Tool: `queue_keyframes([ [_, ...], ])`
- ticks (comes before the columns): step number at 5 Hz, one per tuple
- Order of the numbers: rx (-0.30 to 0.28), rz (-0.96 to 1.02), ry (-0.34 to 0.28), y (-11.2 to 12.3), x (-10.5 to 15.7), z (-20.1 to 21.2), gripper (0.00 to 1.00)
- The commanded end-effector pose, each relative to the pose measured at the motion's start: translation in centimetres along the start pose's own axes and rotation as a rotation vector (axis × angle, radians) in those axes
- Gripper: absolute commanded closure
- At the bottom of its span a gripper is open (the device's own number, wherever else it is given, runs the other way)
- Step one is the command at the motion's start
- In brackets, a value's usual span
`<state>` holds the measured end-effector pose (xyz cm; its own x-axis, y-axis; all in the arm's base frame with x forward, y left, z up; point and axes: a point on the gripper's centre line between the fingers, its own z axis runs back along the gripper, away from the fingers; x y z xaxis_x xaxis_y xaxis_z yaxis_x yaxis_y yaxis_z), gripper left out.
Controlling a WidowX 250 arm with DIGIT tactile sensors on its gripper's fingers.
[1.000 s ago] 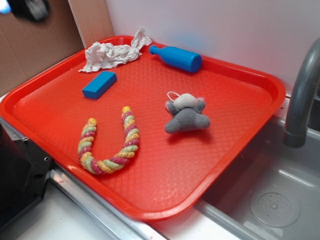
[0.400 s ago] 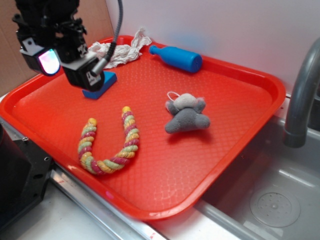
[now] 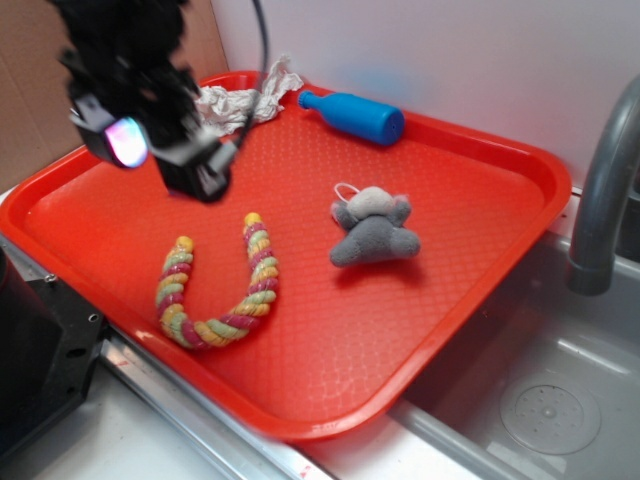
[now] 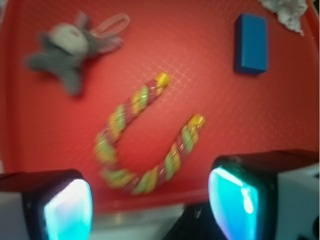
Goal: Grab the multicolored rope.
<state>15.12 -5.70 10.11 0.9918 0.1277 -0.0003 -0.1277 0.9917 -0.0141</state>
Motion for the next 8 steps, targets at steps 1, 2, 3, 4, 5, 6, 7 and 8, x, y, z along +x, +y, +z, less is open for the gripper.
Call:
queue_keyframes([
  [1, -0.053, -0.061, -0.092, -3.0, 3.5, -3.6, 0.00],
  [2, -0.073, -0.073, -0.078, -4.4, 4.2, -5.4, 0.00],
  [3, -0.081, -0.094, -0.051, -5.7, 3.7, -6.2, 0.00],
  [4, -0.070, -0.108, -0.023, -6.4, 1.5, -6.5, 0.00],
  [5, -0.076, -0.133, 0.011, -7.1, 0.6, -7.3, 0.00],
  [6, -0.040, -0.116, -0.050, -6.6, -1.1, -4.7, 0.00],
  [7, -0.042, -0.121, -0.073, -6.3, -0.7, -4.2, 0.00],
  [8, -0.053, -0.142, -0.048, -6.3, -0.4, -5.6, 0.00],
])
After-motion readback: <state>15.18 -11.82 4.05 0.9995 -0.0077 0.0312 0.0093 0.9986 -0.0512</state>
